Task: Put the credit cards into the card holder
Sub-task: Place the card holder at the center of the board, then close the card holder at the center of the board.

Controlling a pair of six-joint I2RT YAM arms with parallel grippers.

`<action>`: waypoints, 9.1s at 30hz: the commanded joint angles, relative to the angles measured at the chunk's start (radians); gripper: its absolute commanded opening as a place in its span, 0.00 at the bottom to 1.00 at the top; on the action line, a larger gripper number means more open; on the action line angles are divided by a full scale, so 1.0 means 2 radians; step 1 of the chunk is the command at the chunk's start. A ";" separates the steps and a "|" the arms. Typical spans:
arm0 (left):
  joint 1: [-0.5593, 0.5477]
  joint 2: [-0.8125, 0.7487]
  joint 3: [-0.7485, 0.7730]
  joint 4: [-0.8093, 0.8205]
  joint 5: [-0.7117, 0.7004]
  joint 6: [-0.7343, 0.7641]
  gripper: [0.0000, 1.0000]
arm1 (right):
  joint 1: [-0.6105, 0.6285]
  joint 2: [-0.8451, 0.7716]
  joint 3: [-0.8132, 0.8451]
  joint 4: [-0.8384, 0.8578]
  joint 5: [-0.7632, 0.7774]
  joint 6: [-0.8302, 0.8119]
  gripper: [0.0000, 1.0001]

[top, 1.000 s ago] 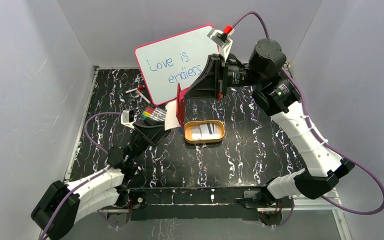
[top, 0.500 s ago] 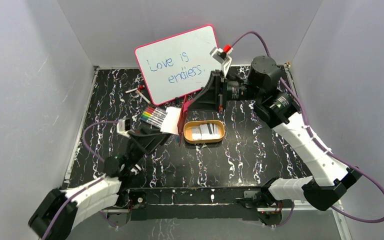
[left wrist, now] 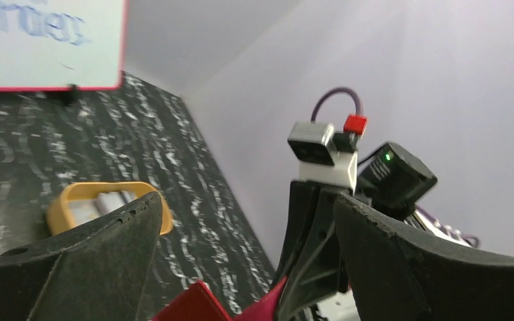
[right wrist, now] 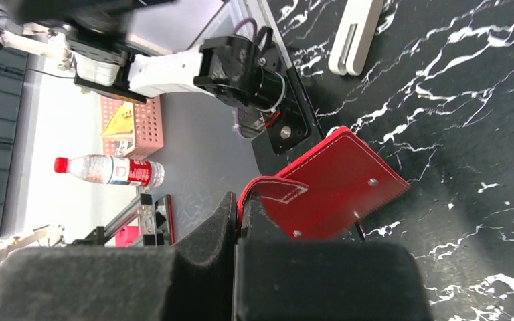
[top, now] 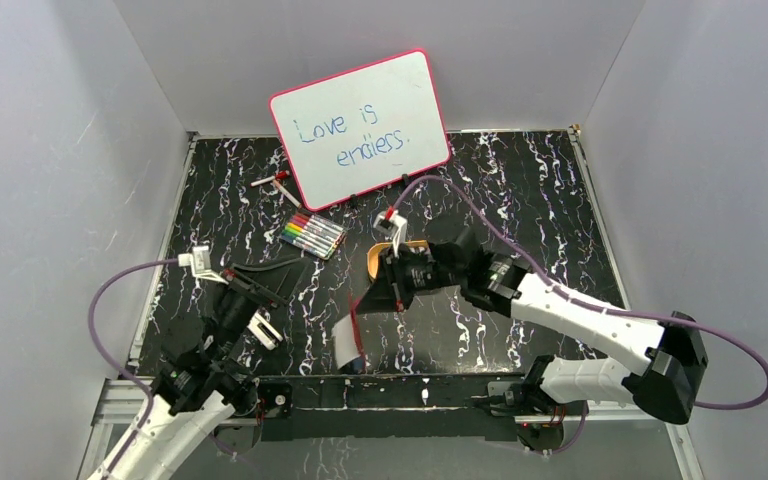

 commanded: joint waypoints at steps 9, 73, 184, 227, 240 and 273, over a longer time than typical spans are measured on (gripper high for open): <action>0.001 0.013 0.069 -0.249 -0.034 0.047 0.98 | 0.012 -0.079 -0.207 0.096 0.117 0.070 0.00; -0.246 0.325 -0.082 -0.009 0.023 -0.113 0.72 | -0.004 -0.228 -0.413 -0.053 0.169 0.118 0.00; -0.260 0.501 -0.031 0.219 0.042 0.120 0.81 | -0.022 0.001 -0.224 -0.009 0.222 0.062 0.00; -0.258 0.378 -0.063 -0.092 0.000 -0.163 0.85 | -0.013 0.115 -0.203 0.063 0.138 0.022 0.00; -0.246 0.450 -0.022 -0.108 -0.004 -0.137 0.66 | 0.007 0.090 -0.212 0.067 0.161 0.042 0.00; -0.249 0.509 -0.053 -0.108 0.080 -0.128 0.39 | 0.059 0.022 -0.262 0.041 0.196 0.105 0.09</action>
